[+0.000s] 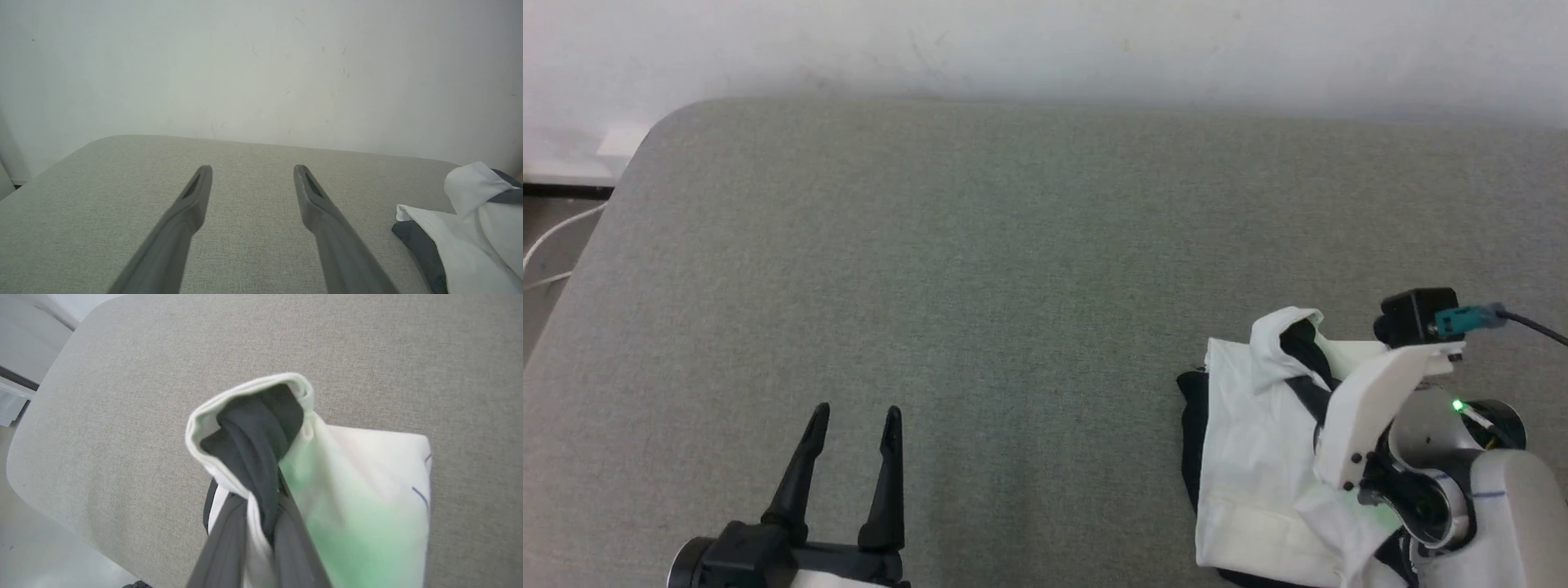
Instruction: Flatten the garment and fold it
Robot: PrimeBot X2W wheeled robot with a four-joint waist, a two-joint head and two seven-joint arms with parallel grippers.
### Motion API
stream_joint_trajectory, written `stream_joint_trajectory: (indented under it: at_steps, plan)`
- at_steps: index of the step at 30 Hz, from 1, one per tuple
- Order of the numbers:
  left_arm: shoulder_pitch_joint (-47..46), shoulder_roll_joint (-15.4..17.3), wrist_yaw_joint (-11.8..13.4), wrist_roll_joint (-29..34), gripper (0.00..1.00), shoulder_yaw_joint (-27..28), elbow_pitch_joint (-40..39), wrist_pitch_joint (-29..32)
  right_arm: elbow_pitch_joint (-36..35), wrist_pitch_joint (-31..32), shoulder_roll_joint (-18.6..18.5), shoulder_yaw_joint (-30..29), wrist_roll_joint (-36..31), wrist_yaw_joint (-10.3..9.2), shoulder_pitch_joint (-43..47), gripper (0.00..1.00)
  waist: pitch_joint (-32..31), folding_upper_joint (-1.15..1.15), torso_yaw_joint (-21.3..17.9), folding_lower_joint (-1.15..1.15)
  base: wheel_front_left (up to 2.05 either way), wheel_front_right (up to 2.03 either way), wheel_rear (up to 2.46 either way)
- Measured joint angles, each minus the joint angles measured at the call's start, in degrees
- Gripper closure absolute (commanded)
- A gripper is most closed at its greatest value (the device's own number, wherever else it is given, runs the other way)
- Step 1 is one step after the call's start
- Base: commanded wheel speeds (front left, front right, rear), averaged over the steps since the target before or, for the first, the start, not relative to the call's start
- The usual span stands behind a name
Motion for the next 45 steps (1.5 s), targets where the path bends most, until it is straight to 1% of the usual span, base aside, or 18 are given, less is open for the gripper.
stream_joint_trajectory:
  at_steps: [4,10,14,18,19,20,21,25,28,30,33,35,39,41,45]
  plan:
    - [-0.46,-0.10,-0.47,-0.01,0.00,-0.10,0.19,0.00,5.30,-1.03,0.21,0.38,-2.05,0.00,-2.81,1.00,0.94,0.00,1.30,0.00,0.00,0.00,0.00]
    - [-2.17,-0.30,-0.76,-0.09,0.00,-0.22,0.86,0.00,12.16,0.15,0.45,0.25,-5.79,0.00,-4.92,1.00,2.41,0.00,3.12,0.00,0.00,0.00,0.00]
    - [-2.71,-0.48,-0.85,-0.14,0.00,-0.44,1.10,0.00,15.38,1.42,0.48,-0.23,-8.12,0.00,-5.87,1.00,3.23,0.00,4.28,0.00,0.00,0.00,0.00]
    - [-2.97,-0.58,-0.86,-0.37,0.00,-0.56,1.43,0.00,17.18,1.54,0.46,-0.36,-9.45,0.00,-6.89,1.00,3.76,0.00,5.22,0.00,0.00,0.00,0.00]
    - [-3.10,-0.60,-0.86,-0.48,0.00,-0.58,1.47,0.00,17.49,1.53,0.45,-0.38,-9.44,0.00,-7.08,0.94,3.84,0.00,5.39,0.00,0.00,0.00,0.00]
    - [-3.19,-0.60,-0.86,-0.53,0.00,-0.58,1.49,0.00,17.71,1.52,0.45,-0.32,-9.40,0.00,-7.32,0.58,3.91,0.00,5.51,0.00,0.00,0.00,0.00]
    - [-3.27,-0.62,-0.86,-0.53,0.00,-0.55,1.54,0.00,17.89,1.42,0.45,-0.22,-9.36,0.00,-7.56,0.00,3.94,0.00,5.56,0.00,0.00,0.00,0.00]
    - [-3.31,-0.64,-0.86,-0.55,0.00,-0.48,1.81,0.00,17.94,0.94,0.75,0.65,-7.98,0.01,-8.23,0.00,3.72,0.00,5.28,0.00,0.00,0.00,0.00]
    - [-3.31,-0.66,-0.86,-0.55,0.00,-0.52,1.98,0.00,16.57,0.75,0.71,1.29,-6.89,0.00,-8.29,0.00,3.36,0.00,4.77,0.00,0.00,0.00,0.00]
    - [-3.31,-0.67,-0.86,-0.55,0.00,-0.52,2.07,0.00,14.01,0.58,0.70,1.33,-5.12,0.00,-8.29,0.00,3.00,0.00,4.43,0.00,0.00,0.00,0.00]
    - [-3.26,-0.68,-0.85,-0.55,0.00,-0.29,2.05,0.00,8.13,0.69,0.74,0.99,-2.61,0.00,-8.09,0.00,2.48,0.00,3.77,0.00,0.00,0.00,0.00]
    - [-3.17,-0.68,-0.83,-0.55,0.00,0.01,1.93,0.00,3.71,0.66,0.71,-0.45,-1.18,0.00,-7.49,0.00,2.20,0.00,3.22,0.00,0.00,0.00,0.00]
    - [-2.31,-0.70,-0.77,-0.52,0.00,0.41,1.62,0.00,-4.37,0.18,-1.27,-4.33,-1.49,0.00,-4.50,0.00,1.82,0.00,1.96,-0.01,0.00,0.00,0.00]
    - [-2.13,-0.69,-0.77,-0.43,0.00,0.59,1.41,0.00,-7.00,0.32,-2.14,-6.25,-1.70,0.00,-2.38,0.00,1.82,0.00,1.32,-0.01,0.00,0.00,0.00]
    - [-2.14,-0.70,-0.78,-0.07,0.00,1.07,0.83,0.00,-10.40,2.12,-1.96,-9.60,-1.74,0.00,2.76,0.00,2.26,0.00,0.17,-0.01,0.00,0.00,0.00]
